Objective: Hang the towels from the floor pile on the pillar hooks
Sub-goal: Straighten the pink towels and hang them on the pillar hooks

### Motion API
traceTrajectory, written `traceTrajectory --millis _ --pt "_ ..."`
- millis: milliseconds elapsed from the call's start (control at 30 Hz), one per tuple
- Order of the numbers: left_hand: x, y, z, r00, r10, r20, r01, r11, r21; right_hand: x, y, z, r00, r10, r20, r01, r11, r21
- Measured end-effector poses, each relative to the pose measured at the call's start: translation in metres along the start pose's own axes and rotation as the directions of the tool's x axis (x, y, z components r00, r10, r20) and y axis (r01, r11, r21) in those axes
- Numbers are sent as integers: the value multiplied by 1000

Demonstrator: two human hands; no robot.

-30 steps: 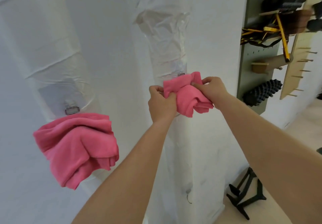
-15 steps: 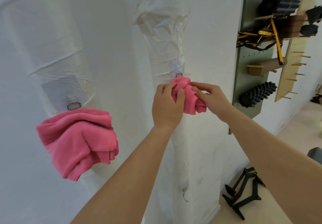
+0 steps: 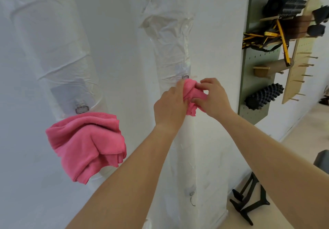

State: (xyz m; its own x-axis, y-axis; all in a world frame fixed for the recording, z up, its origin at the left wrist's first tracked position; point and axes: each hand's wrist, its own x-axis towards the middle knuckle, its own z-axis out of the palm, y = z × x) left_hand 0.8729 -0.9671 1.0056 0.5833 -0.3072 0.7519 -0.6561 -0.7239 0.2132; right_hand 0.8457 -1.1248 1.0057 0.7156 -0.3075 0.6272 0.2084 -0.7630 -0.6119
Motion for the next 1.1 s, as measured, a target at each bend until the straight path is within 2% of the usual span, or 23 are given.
traceTrajectory --millis 67,133,333,567,700,867,1033,1100 --pt "-5 0 1 996 78 42 -80 995 56 -4 -6 0 1000 6 21 -8 996 91" --pt "-8 -3 4 996 67 58 -71 994 83 -7 -6 1 999 12 33 -16 994 112" --pt "-7 -8 14 993 -87 80 100 981 -164 -7 1 0 996 28 84 -35 996 83" --pt "-4 -7 10 986 -103 128 132 962 -238 2 9 -6 961 83 265 -149 959 240" --pt "-2 -10 13 988 -98 120 128 954 -270 1 12 -1 970 50 236 -112 960 255" --pt "4 -10 13 989 -93 118 119 964 -238 -1 6 0 976 -10 220 -39 975 219" --pt "9 4 -2 976 -148 158 162 984 -77 6 -13 -16 937 119 328 -177 973 152" --pt "10 12 -8 975 -158 154 171 983 -71 5 -23 -24 927 150 343 -218 962 167"
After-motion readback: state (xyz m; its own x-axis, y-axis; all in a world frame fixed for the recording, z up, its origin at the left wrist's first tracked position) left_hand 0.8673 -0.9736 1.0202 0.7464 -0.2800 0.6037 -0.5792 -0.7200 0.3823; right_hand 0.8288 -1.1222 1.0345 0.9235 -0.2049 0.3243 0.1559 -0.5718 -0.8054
